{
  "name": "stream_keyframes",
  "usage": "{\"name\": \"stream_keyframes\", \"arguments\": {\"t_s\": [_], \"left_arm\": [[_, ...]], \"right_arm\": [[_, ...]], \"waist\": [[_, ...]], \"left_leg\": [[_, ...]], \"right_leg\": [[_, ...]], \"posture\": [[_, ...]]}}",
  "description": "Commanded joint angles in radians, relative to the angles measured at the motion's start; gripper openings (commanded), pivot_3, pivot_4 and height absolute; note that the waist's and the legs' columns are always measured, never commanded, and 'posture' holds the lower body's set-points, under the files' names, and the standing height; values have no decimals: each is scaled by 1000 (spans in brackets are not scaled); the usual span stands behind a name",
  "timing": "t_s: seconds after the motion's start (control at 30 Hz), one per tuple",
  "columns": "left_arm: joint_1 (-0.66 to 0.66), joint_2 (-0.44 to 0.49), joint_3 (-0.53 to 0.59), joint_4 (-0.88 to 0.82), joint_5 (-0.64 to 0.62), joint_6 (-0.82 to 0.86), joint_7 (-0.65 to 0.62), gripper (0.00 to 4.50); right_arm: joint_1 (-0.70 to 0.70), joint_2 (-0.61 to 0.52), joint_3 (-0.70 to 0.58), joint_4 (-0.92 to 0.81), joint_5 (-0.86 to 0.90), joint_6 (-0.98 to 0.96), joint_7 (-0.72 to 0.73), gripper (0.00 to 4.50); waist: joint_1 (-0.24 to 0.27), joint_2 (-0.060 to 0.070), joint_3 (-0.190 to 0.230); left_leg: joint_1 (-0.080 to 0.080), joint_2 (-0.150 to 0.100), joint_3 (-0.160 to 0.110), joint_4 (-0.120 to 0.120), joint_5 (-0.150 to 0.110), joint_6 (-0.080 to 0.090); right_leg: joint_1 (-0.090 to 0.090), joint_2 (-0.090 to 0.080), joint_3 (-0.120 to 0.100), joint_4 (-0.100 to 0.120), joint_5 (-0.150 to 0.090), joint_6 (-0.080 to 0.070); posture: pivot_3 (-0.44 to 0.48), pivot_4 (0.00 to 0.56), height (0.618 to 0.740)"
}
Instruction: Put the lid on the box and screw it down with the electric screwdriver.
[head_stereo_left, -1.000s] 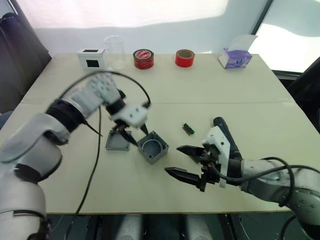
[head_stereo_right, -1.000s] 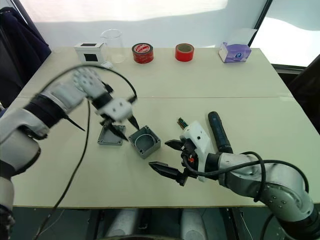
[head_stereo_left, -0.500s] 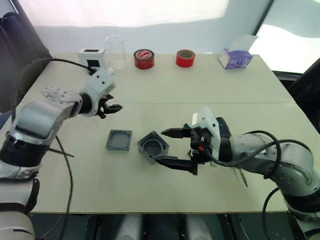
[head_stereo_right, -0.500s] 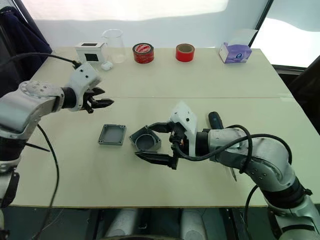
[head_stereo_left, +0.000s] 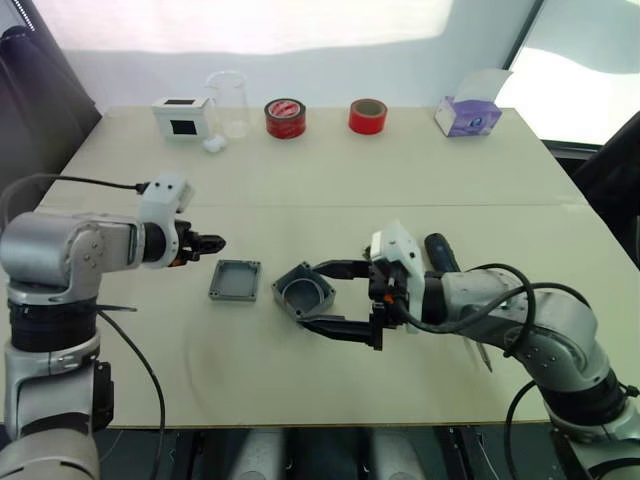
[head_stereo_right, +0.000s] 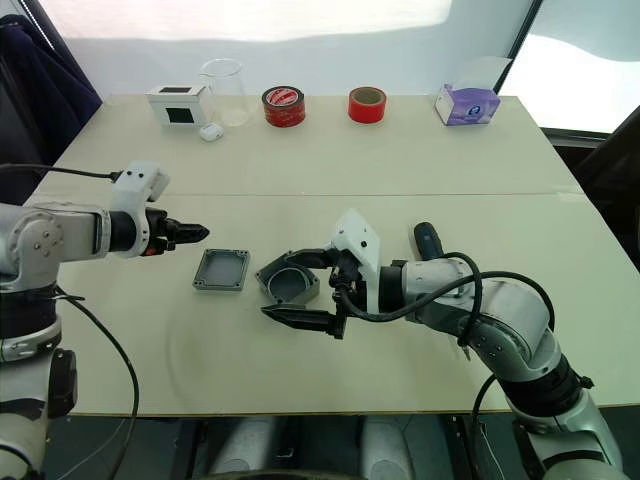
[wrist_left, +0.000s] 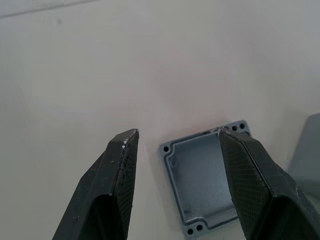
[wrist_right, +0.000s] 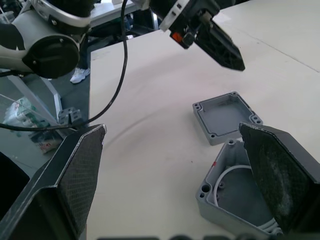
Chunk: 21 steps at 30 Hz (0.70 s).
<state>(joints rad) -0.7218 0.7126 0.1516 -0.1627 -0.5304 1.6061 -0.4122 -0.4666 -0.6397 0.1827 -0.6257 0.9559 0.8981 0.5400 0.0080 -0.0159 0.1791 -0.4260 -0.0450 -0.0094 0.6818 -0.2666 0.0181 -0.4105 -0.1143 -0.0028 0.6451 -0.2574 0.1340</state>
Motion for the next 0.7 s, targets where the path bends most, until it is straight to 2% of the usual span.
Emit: {"name": "stream_keyframes", "arguments": {"t_s": [0.03, 0.37, 0.47, 0.67, 0.7], "left_arm": [[-10, 25, -18, 23, -51, 8, 39, 2563], [-31, 75, -118, 157, -295, 8, 152, 2563], [-30, 81, -159, 174, -330, 8, 184, 2563], [-47, 64, -190, 249, -323, 8, 234, 2563], [-50, 65, -192, 257, -318, 8, 239, 2321]], "right_arm": [[6, 19, -18, -43, -4, 3, -19, 4500], [48, 70, -18, -86, -10, 24, -87, 4500], [50, 79, -26, -98, 2, 40, -110, 4500], [50, 86, -42, -110, 26, 67, -149, 4500], [52, 86, -44, -113, 29, 69, -154, 4500]], "waist": [[4, 0, 0], [3, 0, 0], [4, 0, 0], [3, 0, 0], [3, 0, 0]], "left_leg": [[0, 0, 0, 0, 0, 0], [0, -2, 0, -1, 0, 0], [0, -2, 0, -1, 0, 0], [0, -3, 0, -1, 0, 0], [0, -3, 0, -1, 0, 0]], "right_leg": [[0, 0, 0, 0, 0, 0], [-2, -3, 1, 0, 0, 0], [-2, -3, 1, 0, 0, 0], [-2, -3, 1, 0, 0, 0], [-2, -3, 1, 0, 0, 0]], "posture": [[0, 150, 740], [0, 150, 740], [0, 150, 740], [0, 150, 740], [0, 150, 740]]}}
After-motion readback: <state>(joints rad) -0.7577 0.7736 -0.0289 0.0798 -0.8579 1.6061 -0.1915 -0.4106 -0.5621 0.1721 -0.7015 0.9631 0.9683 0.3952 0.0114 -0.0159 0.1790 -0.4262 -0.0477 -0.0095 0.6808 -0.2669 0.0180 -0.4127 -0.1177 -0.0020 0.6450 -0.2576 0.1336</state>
